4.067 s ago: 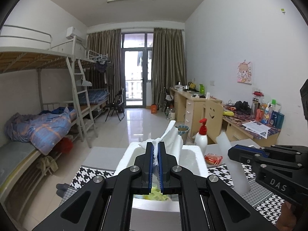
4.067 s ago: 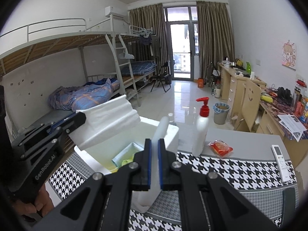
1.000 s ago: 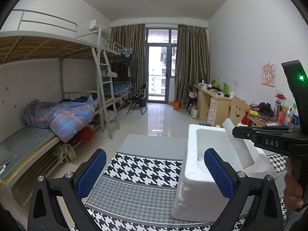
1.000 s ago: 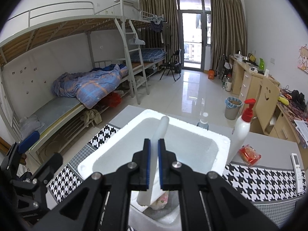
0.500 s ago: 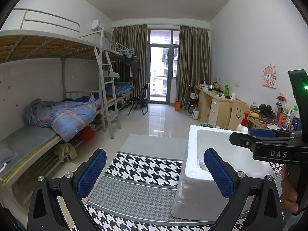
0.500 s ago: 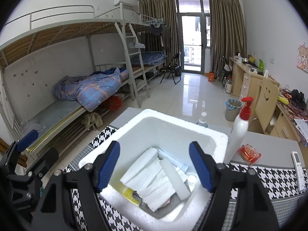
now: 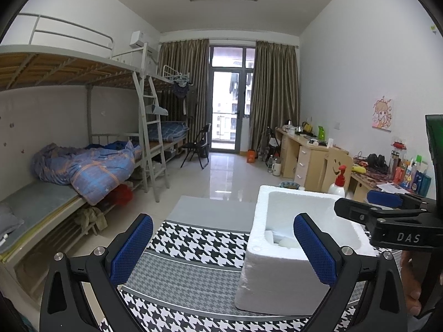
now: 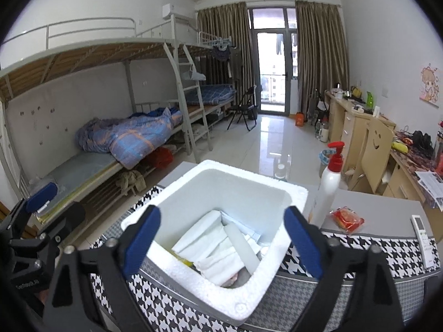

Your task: Organize soft objects

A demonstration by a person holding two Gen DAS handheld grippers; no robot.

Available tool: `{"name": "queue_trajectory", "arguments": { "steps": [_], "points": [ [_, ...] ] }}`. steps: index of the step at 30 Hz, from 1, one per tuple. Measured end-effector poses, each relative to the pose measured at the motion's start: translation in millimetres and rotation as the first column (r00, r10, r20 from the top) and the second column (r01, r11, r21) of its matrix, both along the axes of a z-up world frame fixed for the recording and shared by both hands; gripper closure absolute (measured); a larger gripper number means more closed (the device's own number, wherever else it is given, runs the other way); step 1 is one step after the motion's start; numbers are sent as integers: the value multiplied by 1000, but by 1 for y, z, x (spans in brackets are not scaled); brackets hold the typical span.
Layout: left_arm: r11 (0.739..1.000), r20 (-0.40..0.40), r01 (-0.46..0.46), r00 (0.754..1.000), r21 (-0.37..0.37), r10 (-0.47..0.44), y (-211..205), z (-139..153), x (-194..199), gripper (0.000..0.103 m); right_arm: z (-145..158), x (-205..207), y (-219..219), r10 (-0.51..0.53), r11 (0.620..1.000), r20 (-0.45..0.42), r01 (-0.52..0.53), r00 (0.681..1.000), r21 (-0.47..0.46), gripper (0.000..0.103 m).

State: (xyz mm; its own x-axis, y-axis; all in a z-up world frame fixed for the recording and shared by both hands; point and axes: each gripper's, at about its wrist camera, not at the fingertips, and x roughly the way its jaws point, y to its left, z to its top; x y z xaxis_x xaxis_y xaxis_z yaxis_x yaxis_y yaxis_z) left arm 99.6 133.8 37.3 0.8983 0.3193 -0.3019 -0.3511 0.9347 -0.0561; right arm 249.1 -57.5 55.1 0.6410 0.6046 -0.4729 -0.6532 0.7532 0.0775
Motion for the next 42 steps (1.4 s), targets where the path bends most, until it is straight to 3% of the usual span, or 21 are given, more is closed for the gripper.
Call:
{"name": "queue_trajectory", "arguments": {
  "steps": [9,25,42],
  "points": [
    [1000,19,30,999,-6,-29,-13,9,-9,1,5,-13,-9,2,1000,28,-3,1000,8,8],
    [996,54,87,995,20,-88,-44,23,-27,1,16,-44,-53,-58,993,113,46,992,108,6],
    [988,84,147,985,43,-151,-73,23,-41,1,9,-67,-85,-113,985,177,88,978,148,5]
  ]
}}
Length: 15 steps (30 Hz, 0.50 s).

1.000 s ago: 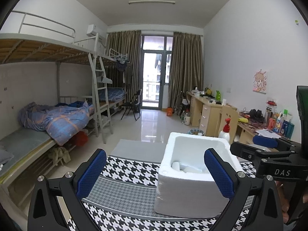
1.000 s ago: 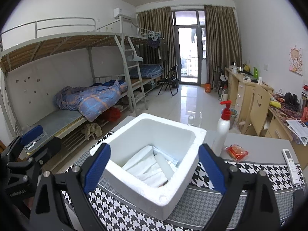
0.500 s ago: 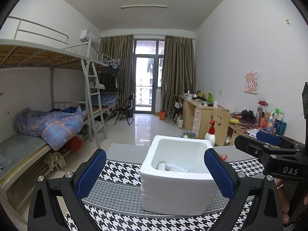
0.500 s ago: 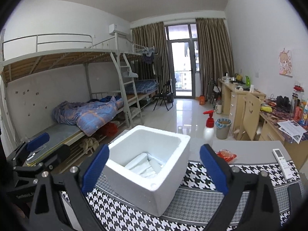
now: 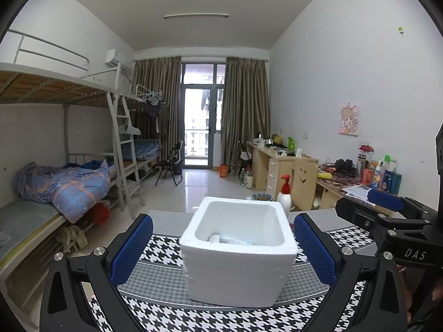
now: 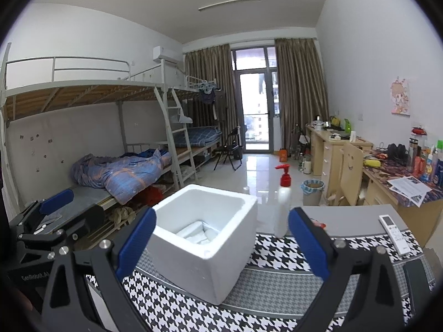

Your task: Organize soft objects

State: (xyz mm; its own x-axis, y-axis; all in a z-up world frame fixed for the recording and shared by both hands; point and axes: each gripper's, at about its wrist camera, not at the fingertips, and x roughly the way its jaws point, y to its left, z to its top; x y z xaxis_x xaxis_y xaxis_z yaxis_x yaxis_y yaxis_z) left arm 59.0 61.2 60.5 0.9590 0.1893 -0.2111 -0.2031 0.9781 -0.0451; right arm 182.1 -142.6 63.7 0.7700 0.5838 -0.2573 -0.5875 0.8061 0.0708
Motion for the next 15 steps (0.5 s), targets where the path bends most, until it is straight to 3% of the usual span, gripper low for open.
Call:
{"name": "queue_trajectory", "arguments": {
  "steps": [15],
  "points": [
    [999,20,47,999,-19,-47,-16,-6,-13,1,-13,-15,-28,-38,999,19,38,999,13,5]
  ]
}}
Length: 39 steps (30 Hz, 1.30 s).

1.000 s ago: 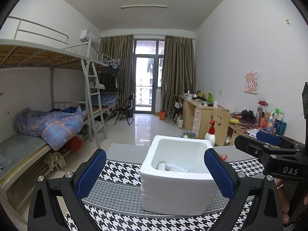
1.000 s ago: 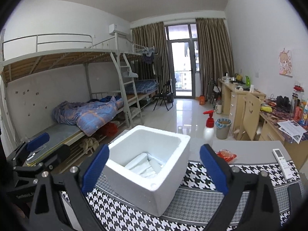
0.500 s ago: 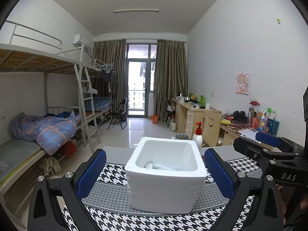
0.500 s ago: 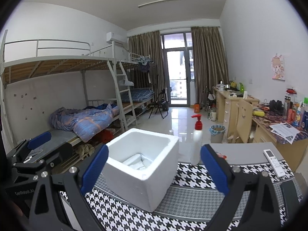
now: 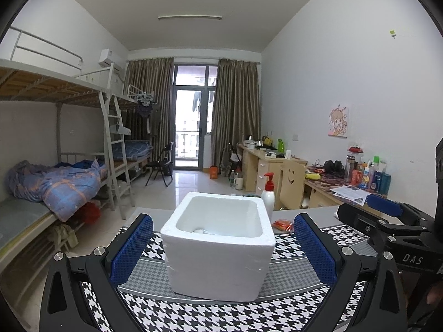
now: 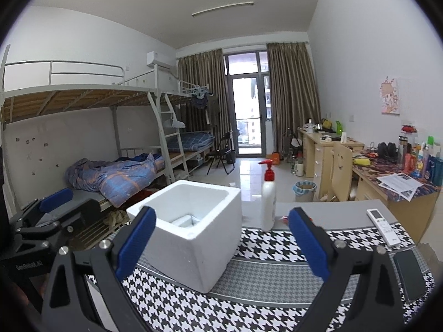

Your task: Organize soft objects

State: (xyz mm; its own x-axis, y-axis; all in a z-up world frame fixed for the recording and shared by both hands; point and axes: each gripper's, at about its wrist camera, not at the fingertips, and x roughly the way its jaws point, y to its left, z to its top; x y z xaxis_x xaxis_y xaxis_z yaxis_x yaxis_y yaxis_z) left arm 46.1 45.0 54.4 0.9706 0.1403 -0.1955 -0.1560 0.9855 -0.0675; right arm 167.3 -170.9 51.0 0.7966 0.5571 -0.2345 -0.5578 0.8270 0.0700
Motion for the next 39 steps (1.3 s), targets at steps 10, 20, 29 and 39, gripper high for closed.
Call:
{"name": "queue_trajectory", "arguments": {
  "steps": [10,20,29,39],
  "points": [
    [1000,1,16,1000,1,-16,-4,-10,1,1,-12,-5,-13,-26,1000,6,26,1000,4,5],
    [1000,3,20,1000,9,-20,-10,-16,2,1,-23,-12,-25,-51,999,24,51,998,-12,4],
    [1000,-3,7,1000,7,-7,-12,-24,3,1,-38,-14,-28,-38,999,21,38,999,-5,4],
    [1000,-1,3,1000,23,-3,-16,-38,-7,1,-47,-20,-33,-29,1000,7,29,1000,10,4]
  ]
}}
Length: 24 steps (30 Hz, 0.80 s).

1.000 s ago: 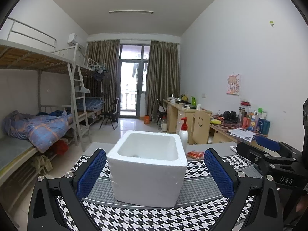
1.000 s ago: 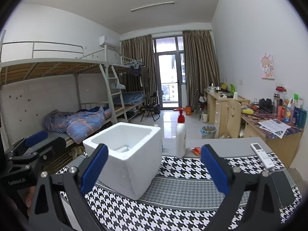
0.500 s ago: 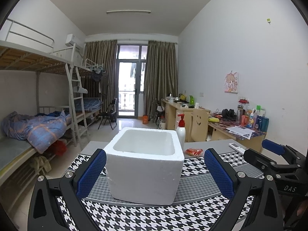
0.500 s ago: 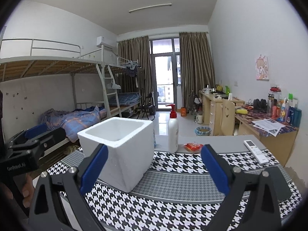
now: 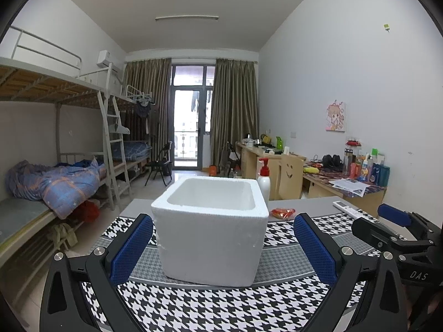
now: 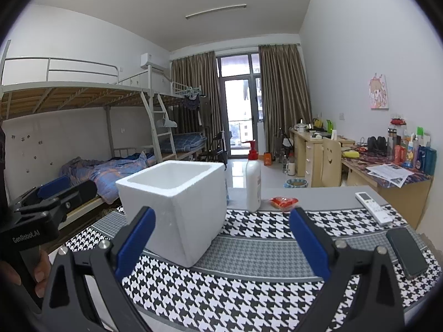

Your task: Organize soft objects

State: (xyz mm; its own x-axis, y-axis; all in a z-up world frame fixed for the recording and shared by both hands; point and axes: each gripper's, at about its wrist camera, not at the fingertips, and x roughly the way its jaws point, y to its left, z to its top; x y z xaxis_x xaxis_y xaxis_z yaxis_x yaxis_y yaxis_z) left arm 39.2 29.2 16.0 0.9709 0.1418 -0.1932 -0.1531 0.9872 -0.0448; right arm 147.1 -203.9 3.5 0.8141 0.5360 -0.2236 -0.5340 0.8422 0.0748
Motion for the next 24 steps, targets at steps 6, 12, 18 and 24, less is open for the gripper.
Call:
{"name": "queue_trajectory", "arguments": {
  "steps": [6,12,18,24],
  "points": [
    [1000,-2,6,1000,10,-6,-3,-7,-5,1,-7,-3,-3,-15,1000,-7,15,1000,3,4],
    [1000,-5,17,1000,17,-17,-4,-12,-10,1,-10,-6,-2,-12,1000,-4,12,1000,-1,4],
    [1000,-13,16,1000,18,-16,-8,-17,-13,1,-12,-13,-3,-24,1000,22,24,999,-8,4],
    [1000,-23,21,1000,20,-21,-11,-21,-18,1,-18,-14,-9,-11,1000,-2,11,1000,0,4]
  ]
}}
